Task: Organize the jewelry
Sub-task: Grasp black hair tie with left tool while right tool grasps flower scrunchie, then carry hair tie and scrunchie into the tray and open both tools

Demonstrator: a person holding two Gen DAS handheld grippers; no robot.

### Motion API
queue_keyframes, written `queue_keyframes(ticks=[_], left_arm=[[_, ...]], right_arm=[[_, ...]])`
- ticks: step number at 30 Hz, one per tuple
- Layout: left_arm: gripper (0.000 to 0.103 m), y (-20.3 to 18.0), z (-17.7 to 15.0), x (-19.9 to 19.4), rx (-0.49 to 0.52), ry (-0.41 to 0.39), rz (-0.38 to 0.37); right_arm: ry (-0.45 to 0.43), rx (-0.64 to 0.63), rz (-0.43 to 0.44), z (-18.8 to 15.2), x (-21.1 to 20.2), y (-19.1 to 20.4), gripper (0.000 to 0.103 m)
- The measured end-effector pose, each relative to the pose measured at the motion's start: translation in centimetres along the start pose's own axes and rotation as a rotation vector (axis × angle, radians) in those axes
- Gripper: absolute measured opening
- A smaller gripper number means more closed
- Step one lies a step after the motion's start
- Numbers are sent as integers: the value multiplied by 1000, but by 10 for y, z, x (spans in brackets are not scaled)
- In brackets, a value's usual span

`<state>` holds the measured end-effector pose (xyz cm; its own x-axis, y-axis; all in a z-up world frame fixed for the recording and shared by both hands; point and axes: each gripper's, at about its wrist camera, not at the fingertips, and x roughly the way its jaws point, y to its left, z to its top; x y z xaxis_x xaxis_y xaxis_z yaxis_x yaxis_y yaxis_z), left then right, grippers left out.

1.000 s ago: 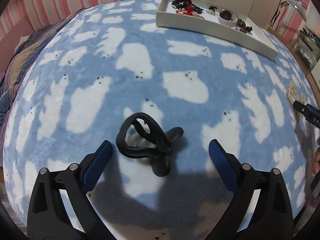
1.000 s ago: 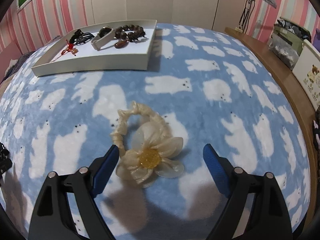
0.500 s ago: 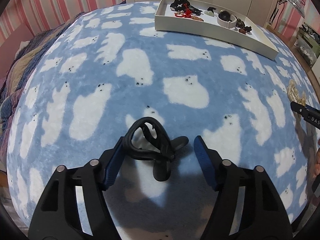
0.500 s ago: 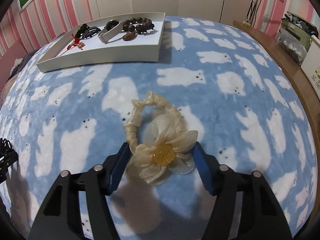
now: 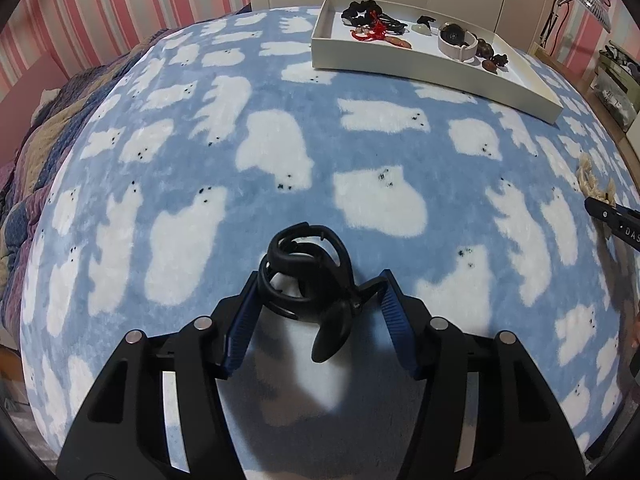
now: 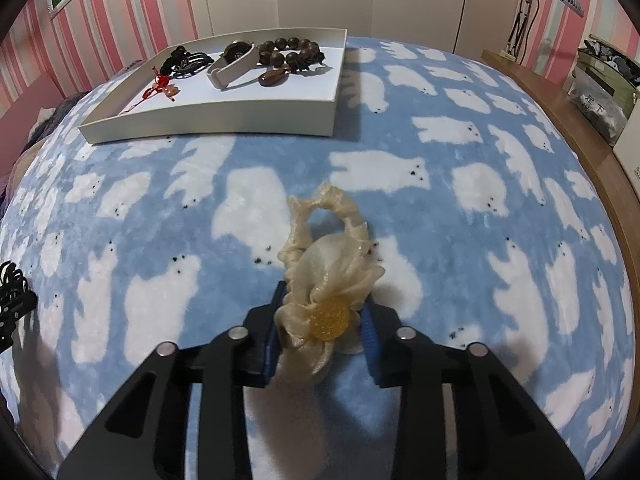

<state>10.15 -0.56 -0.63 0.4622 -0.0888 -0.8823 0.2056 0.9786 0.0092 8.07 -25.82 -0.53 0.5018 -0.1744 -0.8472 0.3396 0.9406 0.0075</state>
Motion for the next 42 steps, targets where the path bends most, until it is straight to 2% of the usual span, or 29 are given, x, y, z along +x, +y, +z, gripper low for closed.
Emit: queue_keyframes(ticks=[3,6,10,19,23,34,42], left_arm=[[58,-1,5,0,7,3,-3],[58,-4,12,-1,17,-3,-9],[58,-9,27,-1,27,-12,-25],[58,-29,88,-14,77,-100,-55],[58,-35,115,-12,85,-108,-67],[58,-55,180,2,82,-125,-124],[58,-72,213,53,51,-94,-130]], right_arm=[[-2,-23,-9,2,-4,2,27],[-33,-61,-36,5,-14,8,26],[-75,-86,-27,15,-30,17,26],[-137,-121,-12,53,-39,37,26],[-152,-130,-3,71,-37,45,26],[-147,-82,61,126,-18,49,26],[-104,-15,106,149,24,55,26]])
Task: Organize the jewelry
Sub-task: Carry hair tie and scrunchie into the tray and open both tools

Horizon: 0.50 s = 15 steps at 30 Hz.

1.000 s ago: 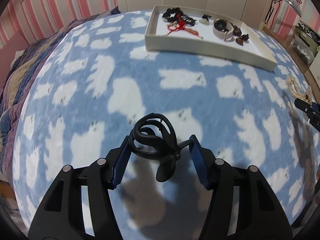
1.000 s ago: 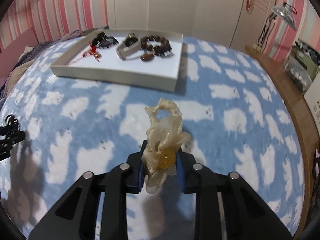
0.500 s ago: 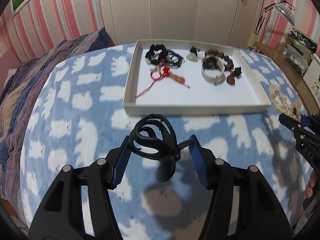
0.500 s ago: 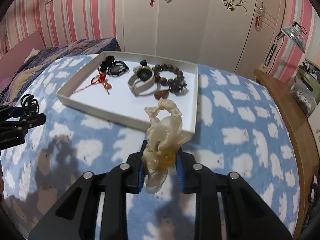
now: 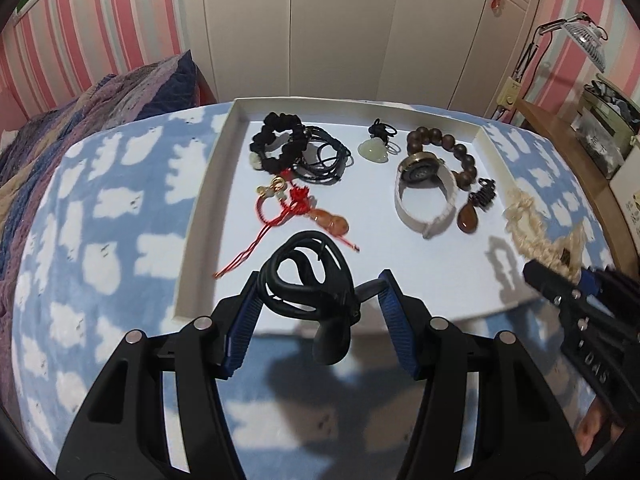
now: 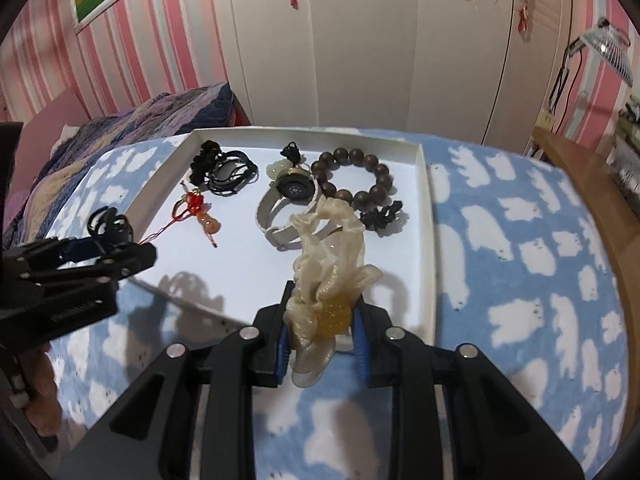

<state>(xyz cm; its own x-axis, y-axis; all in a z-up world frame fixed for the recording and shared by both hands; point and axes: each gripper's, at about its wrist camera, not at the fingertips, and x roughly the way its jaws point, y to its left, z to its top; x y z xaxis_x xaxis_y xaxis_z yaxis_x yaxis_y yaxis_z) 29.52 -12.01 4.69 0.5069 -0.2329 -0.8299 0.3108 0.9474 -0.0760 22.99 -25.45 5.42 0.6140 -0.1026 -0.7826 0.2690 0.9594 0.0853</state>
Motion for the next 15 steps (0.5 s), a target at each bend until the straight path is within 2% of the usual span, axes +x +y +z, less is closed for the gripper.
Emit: queue_keyframes(ticks=[7,15], left_arm=[[58,-5,11,35,11,12,39],[58,-7,9,51,36,8,94]], right_arm=[[36,42,-8,2,35,-5,26],[48,49,-37,-3,53,-9,27]])
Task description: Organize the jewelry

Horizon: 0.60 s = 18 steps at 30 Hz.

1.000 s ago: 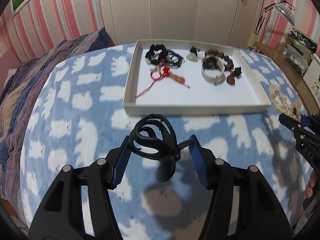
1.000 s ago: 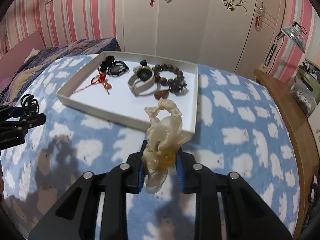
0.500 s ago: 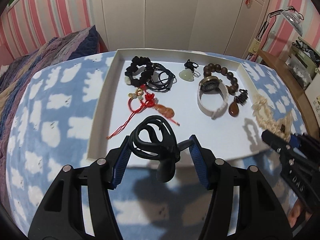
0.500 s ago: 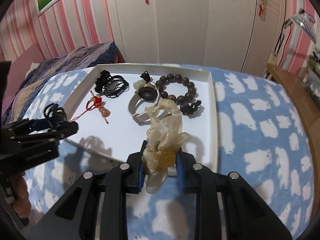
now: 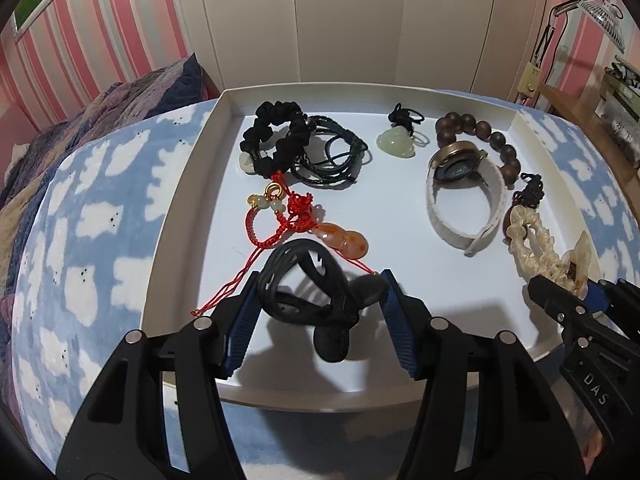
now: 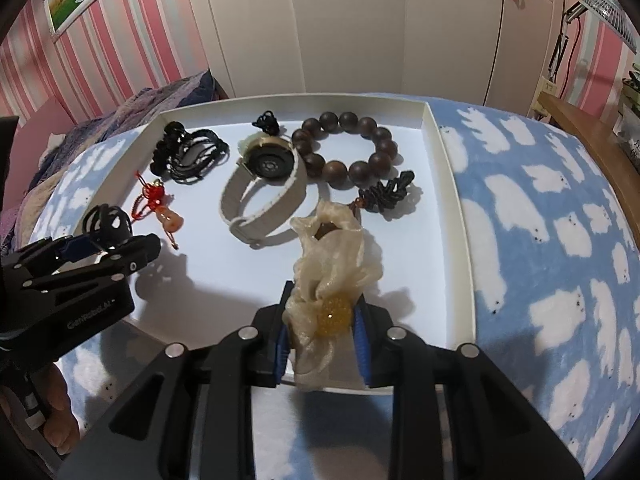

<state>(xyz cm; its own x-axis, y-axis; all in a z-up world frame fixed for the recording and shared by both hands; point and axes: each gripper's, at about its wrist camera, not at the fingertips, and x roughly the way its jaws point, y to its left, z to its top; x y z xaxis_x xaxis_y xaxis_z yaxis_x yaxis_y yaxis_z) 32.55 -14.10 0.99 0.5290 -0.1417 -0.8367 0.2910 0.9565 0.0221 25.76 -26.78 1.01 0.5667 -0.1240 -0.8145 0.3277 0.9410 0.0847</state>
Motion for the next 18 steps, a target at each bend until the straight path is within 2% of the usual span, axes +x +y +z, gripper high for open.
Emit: queue_keyframes(ticks=[4,9,11,13,15,18], left_arm=[[58,1,-1,2,4,-9,20],[60,3,-3,-5,0,-15,27],[66,4,-4,-15,-4,-28,29],[77,7,-7,-31,-12,-54,28],[85,12,-9,-48,-16,-85,29],[94,19,-18,-80,-29,-148,44]], right_arm=[[1,-9,-16,-3,6,1,32],[-12,-28,-14,-3,1,2,50],[-26,-32,-7,-2,-6,2,55],[-50,-33,0,-2,-19,1,59],[-82,-42,-1,-2,-35,0,70],[-132,-63,-16,-9,-61,0,79]])
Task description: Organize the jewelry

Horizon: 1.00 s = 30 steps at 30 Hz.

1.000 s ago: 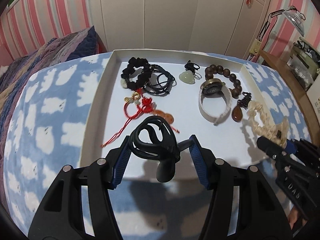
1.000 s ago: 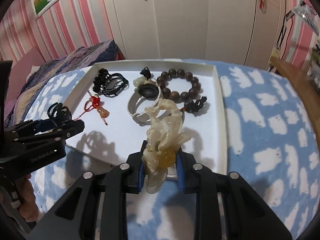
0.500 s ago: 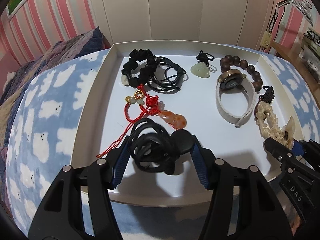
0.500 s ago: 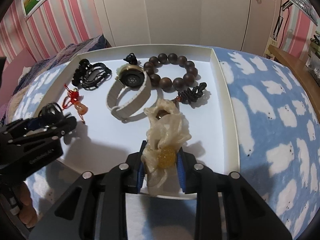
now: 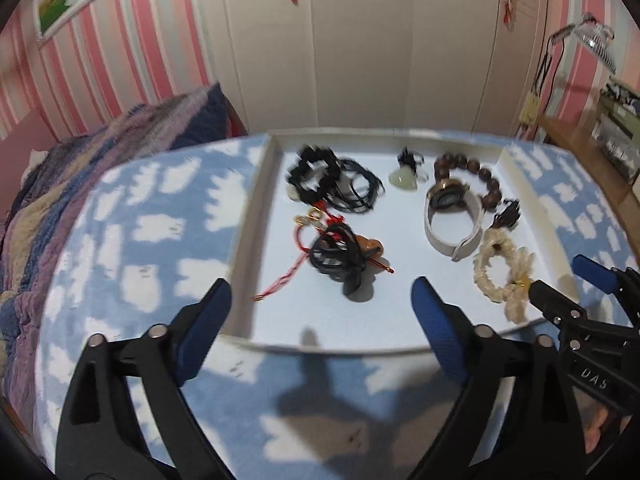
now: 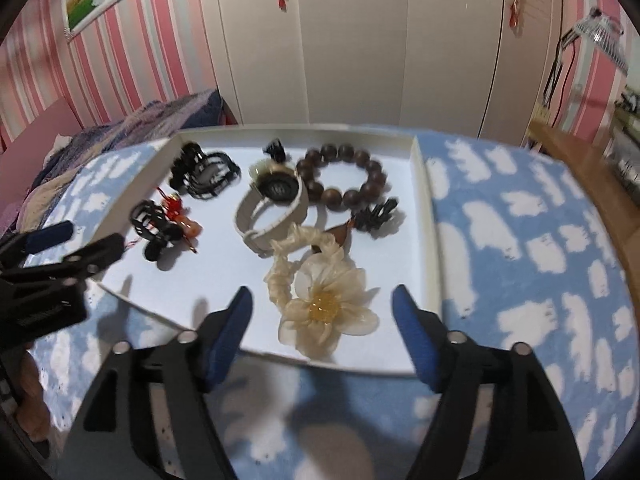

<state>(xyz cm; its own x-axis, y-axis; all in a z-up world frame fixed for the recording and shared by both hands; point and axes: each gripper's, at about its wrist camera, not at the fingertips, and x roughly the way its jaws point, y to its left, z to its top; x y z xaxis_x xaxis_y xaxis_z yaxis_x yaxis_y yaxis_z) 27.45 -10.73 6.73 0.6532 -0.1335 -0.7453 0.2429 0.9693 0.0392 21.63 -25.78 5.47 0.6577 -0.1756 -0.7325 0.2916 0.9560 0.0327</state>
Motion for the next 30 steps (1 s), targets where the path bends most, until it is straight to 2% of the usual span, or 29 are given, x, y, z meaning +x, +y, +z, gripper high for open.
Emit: queue_keyframes(ticks=[2,6,8,11,15,20,23,30], left_arm=[[100,6,-6,-21,-7,-37,8],[100,19,-34,-60,-26,-99,22],[100,21,-51,-72,-30,-111,31],[100,20,-76,-83,-34,-113,25],[100,19,-103,-93,-51,-114,28],[100,16,-127,-97,-47,-155,45],[100,18,-134,-93,-64,-140,9],[100,18,-137,-90,-62,-127,10]], right_arm=[[-30,-5,-4,-7,-18,-1,85],[-86,0,-1,-31,-52,-1,91],[-107,5,6,-48,-67,2,95],[-124,10,-1,-75,-80,6,96],[-125,9,-13,-97,-88,10,96],[-146,15,-36,-108,-89,12,96],[-146,20,-40,-111,-90,13,96],[-163,19,-65,-109,-94,14,96]])
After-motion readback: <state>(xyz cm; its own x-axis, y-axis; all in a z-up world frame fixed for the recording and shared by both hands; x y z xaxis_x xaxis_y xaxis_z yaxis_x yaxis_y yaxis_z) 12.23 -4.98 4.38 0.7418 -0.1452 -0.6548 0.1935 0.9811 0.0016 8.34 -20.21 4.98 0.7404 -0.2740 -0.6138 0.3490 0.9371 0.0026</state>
